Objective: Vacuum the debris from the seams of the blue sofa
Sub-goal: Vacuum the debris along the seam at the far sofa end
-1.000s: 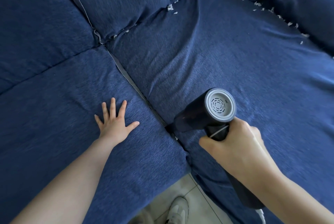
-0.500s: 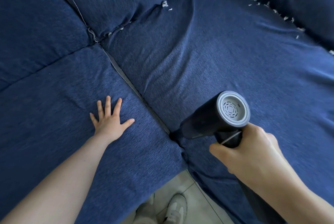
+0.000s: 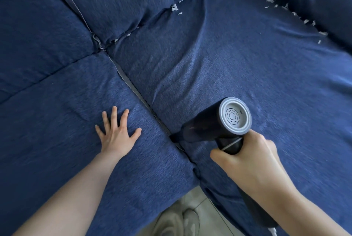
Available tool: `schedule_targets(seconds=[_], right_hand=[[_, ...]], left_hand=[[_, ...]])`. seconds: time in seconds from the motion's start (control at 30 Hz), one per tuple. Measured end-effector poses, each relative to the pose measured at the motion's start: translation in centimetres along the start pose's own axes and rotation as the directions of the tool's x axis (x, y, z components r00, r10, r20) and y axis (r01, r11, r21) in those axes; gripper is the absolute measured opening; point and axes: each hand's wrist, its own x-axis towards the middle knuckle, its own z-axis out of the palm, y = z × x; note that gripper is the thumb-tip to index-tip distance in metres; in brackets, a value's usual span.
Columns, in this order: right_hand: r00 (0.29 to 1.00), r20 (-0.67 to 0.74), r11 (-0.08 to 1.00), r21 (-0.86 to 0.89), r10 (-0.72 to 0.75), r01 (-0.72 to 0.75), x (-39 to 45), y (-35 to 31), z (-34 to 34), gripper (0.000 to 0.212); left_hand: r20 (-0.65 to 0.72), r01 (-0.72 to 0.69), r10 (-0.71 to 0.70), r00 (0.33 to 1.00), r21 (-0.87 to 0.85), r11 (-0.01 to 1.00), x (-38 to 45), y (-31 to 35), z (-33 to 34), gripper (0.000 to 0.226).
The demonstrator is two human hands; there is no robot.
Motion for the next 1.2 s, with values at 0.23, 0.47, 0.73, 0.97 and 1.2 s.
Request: schedule_targets(seconds=[0.23, 0.47, 0.73, 0.97, 1.2], right_hand=[[0.999, 0.008, 0.998, 0.053, -0.036, 0.036, 1.8, -2.4, 0.5, 0.028], [0.998, 0.006, 0.991, 0.114, -0.067, 0.066, 5.2, -6.1, 2.2, 0.028], [0.993, -0.053, 0.96, 0.251, -0.11, 0.12, 12.0, -12.5, 4.0, 0.02], [0.995, -0.069, 0.903, 0.421, -0.066, 0.089, 18.5, -17.8, 6.4, 0.018], [0.998, -0.054, 0.878, 0.475, -0.033, 0.055, 21.8, -20.7, 7.7, 0.018]], left_hand=[[-0.013, 0.029, -0.03, 0.999, -0.054, 0.998, 1.6, 1.1, -0.5, 0.071], [-0.03, -0.039, 0.035, 0.999, -0.133, 0.99, 5.4, 1.8, -2.2, 0.066], [-0.026, -0.134, 0.132, 0.991, -0.102, 0.986, 11.8, 2.2, -4.8, 0.066], [-0.001, -0.185, 0.186, 0.983, -0.11, 0.977, 18.0, 3.1, -6.7, 0.07], [-0.011, -0.258, 0.258, 0.966, -0.113, 0.96, 21.7, 3.1, -7.6, 0.076]])
